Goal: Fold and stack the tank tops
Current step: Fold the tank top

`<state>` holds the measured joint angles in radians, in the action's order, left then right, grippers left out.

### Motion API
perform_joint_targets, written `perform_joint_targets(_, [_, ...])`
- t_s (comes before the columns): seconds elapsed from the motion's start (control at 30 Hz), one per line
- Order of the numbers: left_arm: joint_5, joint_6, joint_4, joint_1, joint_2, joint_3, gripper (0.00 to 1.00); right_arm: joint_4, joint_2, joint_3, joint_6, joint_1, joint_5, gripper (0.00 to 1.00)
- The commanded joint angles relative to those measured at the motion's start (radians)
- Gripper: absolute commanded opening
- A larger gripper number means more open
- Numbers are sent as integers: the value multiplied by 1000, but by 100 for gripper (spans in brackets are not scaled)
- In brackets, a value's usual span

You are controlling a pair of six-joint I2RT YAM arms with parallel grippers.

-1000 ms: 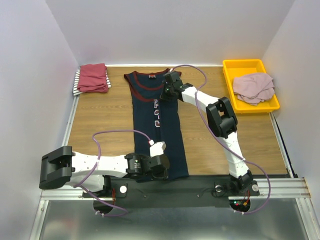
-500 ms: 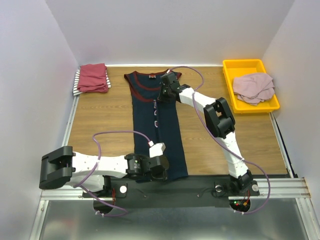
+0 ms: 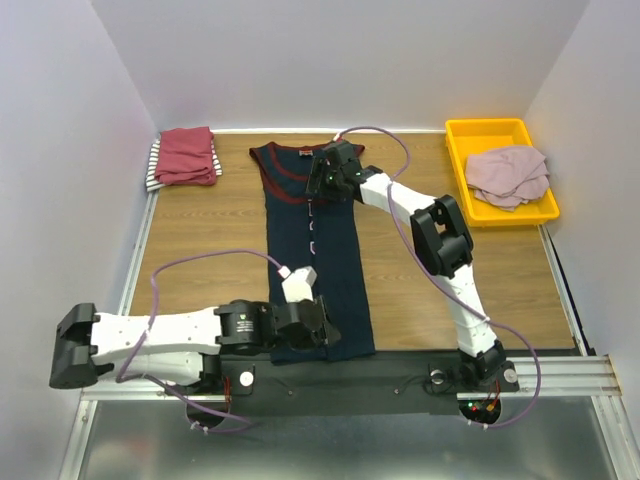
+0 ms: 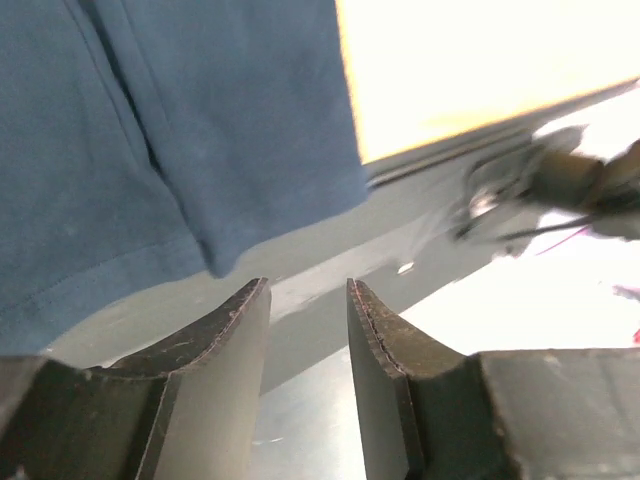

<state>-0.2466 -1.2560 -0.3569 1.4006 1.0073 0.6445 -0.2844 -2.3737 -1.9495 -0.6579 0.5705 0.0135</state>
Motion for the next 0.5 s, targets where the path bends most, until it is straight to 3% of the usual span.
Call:
perform_joint_targets(0.0, [-190,-112,-209,-17,-103,85,48,16,140,-8,37,-3,-27,74])
perform_joint_targets(0.1, [-253,-174,-327,-69,-176,101,48,8,246,78,50,-3,-59,75])
perform_joint_targets(0.17, [-226,-137,-337,-179,-205,89,48,7,296,135,52,-4,-58,75])
perform_joint_targets(0.3, [-59,76,-225,-382,-237,5,43,4,450,331,46,-3,-37,75])
perform_joint_targets(0.47, [157,181,-125,-541,-171,-112,35,7,661,674,27,2,-18,74])
